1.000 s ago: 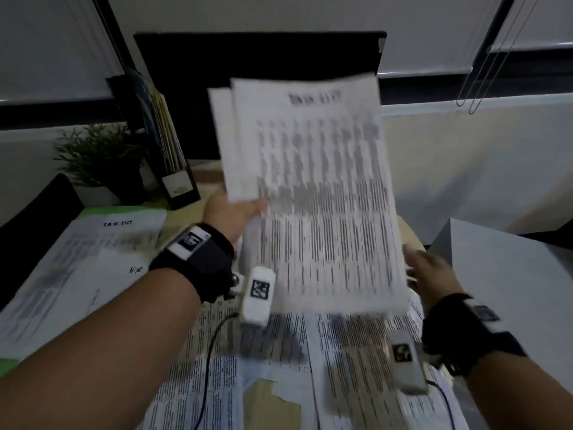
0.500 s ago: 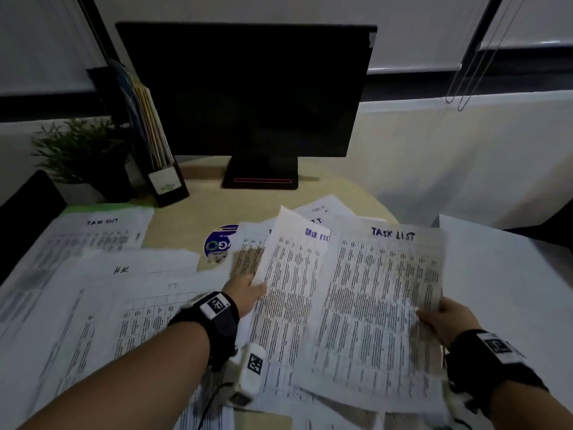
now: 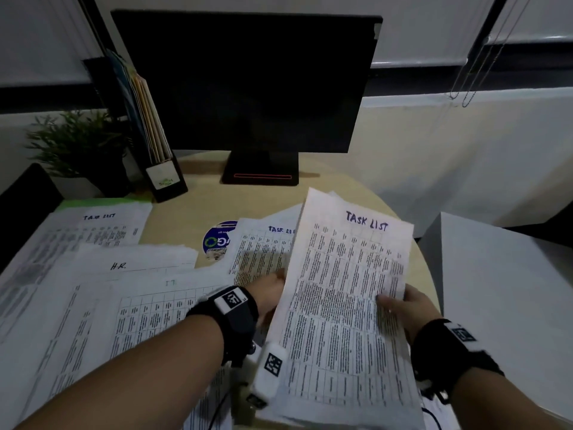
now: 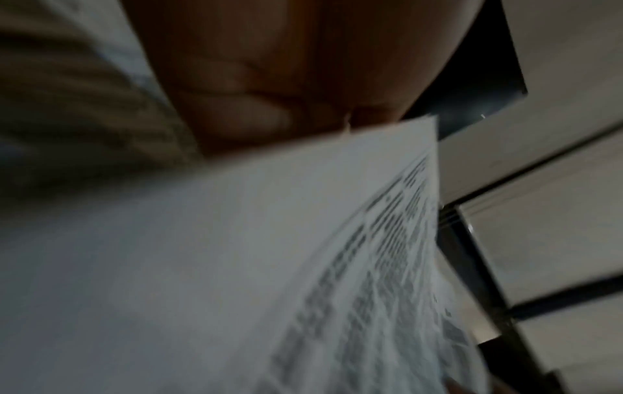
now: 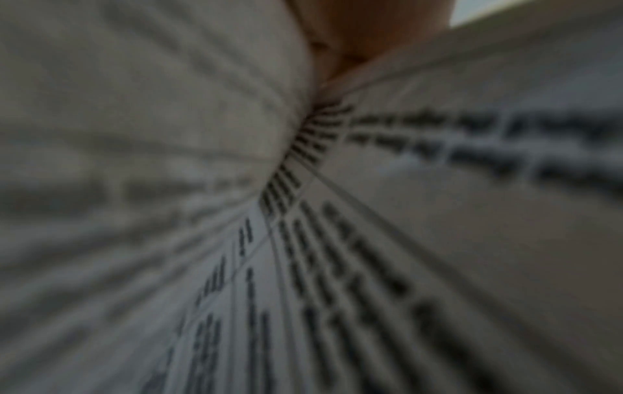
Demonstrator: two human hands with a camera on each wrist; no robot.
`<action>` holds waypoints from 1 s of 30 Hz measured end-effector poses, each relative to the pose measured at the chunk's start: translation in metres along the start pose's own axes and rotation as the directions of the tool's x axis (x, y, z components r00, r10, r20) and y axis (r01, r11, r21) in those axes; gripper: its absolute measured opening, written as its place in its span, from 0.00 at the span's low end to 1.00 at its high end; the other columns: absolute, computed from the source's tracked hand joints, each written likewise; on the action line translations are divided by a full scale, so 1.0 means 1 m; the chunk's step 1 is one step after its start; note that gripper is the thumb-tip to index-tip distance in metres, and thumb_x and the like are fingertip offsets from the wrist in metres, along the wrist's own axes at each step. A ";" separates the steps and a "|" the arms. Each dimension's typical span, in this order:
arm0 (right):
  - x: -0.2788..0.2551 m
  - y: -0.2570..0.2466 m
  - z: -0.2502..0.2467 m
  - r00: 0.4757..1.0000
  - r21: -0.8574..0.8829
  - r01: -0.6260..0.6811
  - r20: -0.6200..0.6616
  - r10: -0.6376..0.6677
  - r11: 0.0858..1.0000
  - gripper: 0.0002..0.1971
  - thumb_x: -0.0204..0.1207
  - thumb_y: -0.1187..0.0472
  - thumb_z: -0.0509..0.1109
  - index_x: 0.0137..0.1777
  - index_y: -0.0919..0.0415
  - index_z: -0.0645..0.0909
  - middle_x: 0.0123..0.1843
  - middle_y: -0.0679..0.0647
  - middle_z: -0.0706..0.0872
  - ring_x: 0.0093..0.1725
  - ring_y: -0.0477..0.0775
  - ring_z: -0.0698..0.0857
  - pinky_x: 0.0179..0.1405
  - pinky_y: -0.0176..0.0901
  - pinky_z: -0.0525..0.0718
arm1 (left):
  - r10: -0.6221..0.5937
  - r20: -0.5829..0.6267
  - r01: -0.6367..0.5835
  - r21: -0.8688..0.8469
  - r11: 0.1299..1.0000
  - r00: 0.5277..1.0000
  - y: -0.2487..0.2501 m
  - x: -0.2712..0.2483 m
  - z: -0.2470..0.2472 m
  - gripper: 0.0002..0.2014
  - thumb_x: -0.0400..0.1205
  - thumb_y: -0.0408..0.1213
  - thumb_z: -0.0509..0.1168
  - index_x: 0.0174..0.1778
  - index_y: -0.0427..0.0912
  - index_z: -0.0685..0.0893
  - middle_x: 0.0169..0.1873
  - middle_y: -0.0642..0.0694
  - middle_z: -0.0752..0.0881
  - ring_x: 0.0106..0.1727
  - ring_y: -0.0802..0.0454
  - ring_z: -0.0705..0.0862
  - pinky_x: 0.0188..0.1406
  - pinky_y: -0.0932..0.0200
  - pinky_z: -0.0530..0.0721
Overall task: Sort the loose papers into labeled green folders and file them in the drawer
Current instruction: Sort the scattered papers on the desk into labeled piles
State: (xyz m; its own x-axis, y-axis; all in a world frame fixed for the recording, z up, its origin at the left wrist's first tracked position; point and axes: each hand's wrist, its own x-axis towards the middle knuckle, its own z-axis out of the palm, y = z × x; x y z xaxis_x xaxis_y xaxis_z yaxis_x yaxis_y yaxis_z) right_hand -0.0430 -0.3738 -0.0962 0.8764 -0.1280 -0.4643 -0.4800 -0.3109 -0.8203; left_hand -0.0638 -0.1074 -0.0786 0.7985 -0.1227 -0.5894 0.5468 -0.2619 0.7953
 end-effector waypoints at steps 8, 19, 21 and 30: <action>0.013 0.019 0.003 0.994 -0.255 -0.107 -0.022 0.105 0.961 0.37 0.72 0.70 0.75 0.77 0.64 0.58 0.53 0.66 0.82 0.55 0.68 0.84 0.59 0.61 0.82 | 0.085 -0.345 0.247 0.803 0.542 0.935 0.012 0.034 -0.054 0.31 0.79 0.54 0.64 0.76 0.43 0.68 0.74 0.40 0.69 0.72 0.40 0.73 0.71 0.46 0.74; 0.030 0.015 0.008 0.989 -0.460 -0.140 -0.021 0.147 0.877 0.19 0.70 0.67 0.74 0.57 0.68 0.72 0.52 0.63 0.83 0.50 0.61 0.83 0.50 0.49 0.81 | -0.159 -0.468 0.489 0.764 0.421 0.869 0.023 0.062 -0.085 0.69 0.60 0.68 0.75 0.84 0.40 0.39 0.83 0.36 0.49 0.82 0.34 0.57 0.76 0.38 0.68; 0.029 0.013 0.008 0.988 -0.480 -0.146 -0.022 0.155 0.865 0.18 0.71 0.66 0.74 0.55 0.65 0.70 0.51 0.61 0.81 0.50 0.60 0.81 0.49 0.46 0.78 | -0.153 -0.434 0.455 0.773 0.442 0.888 0.027 0.061 -0.086 0.69 0.62 0.65 0.77 0.83 0.41 0.35 0.83 0.36 0.46 0.83 0.35 0.53 0.77 0.37 0.65; 0.029 0.014 0.009 0.989 -0.491 -0.146 -0.061 0.133 0.859 0.18 0.70 0.67 0.75 0.55 0.67 0.72 0.53 0.66 0.82 0.54 0.64 0.82 0.54 0.50 0.80 | -0.119 -0.477 0.483 0.786 0.385 0.871 0.030 0.059 -0.081 0.61 0.61 0.71 0.73 0.80 0.36 0.56 0.77 0.36 0.64 0.77 0.36 0.67 0.71 0.42 0.72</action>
State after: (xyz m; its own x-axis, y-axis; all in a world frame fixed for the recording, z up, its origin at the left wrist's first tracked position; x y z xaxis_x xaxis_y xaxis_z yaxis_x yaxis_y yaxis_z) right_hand -0.0248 -0.3734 -0.1244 0.8053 -0.2253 -0.5483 -0.5208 -0.7107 -0.4729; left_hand 0.0203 -0.0449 -0.0777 0.7504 0.3807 -0.5403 0.3981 -0.9129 -0.0903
